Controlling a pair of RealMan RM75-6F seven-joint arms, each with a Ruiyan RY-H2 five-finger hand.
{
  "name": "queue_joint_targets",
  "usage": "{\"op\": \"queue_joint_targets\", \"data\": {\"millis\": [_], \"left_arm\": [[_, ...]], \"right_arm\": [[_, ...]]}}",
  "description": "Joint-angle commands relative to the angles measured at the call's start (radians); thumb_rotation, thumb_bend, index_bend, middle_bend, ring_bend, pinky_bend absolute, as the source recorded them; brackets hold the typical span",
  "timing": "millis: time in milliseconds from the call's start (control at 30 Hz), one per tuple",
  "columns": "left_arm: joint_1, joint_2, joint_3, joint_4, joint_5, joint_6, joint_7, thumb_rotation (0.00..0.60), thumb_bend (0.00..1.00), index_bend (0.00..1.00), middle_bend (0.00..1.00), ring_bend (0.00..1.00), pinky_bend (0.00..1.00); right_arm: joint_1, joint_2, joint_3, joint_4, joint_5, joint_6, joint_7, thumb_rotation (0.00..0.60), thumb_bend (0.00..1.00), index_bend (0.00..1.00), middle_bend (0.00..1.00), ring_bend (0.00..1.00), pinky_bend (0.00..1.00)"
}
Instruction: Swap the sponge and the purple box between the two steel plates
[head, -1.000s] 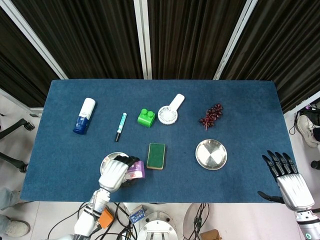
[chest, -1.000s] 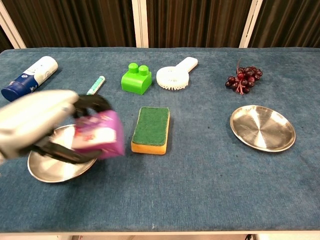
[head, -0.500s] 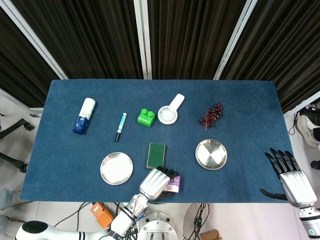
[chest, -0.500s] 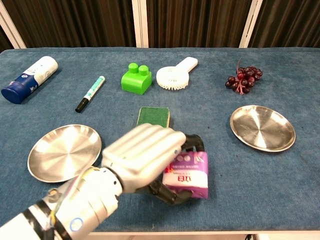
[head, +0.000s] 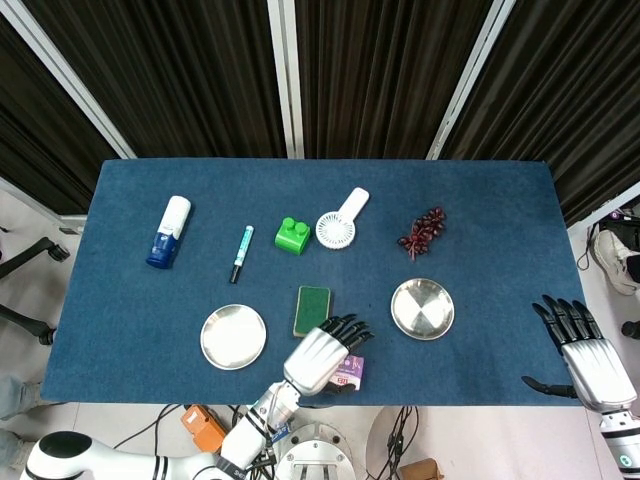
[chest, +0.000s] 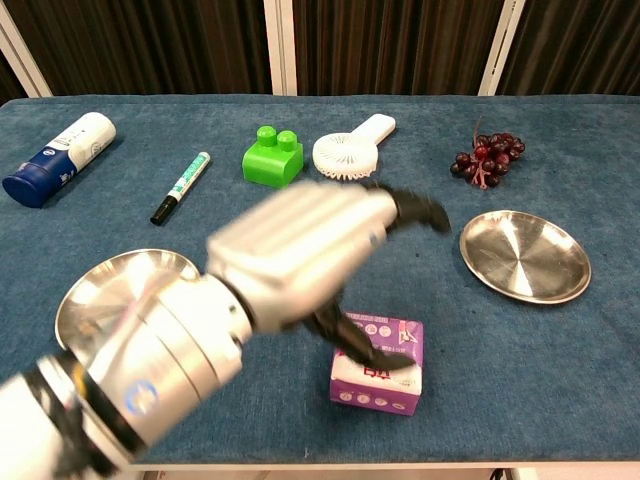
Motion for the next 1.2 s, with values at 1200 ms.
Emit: {"op": "queue_joint_targets", "data": {"millis": [1200], "left_arm": [[-0.187,0.024,-0.108,0.182,-0.511,-0.044,0.155,0.600,0.02,0.14,0.17,0.22,0.11]], "right_arm": [[-0.014,0.024,0.009,0.007,-0.049,-0.014,0.057,0.450,0.15,0.00,0.00,0.00,0.00]]}}
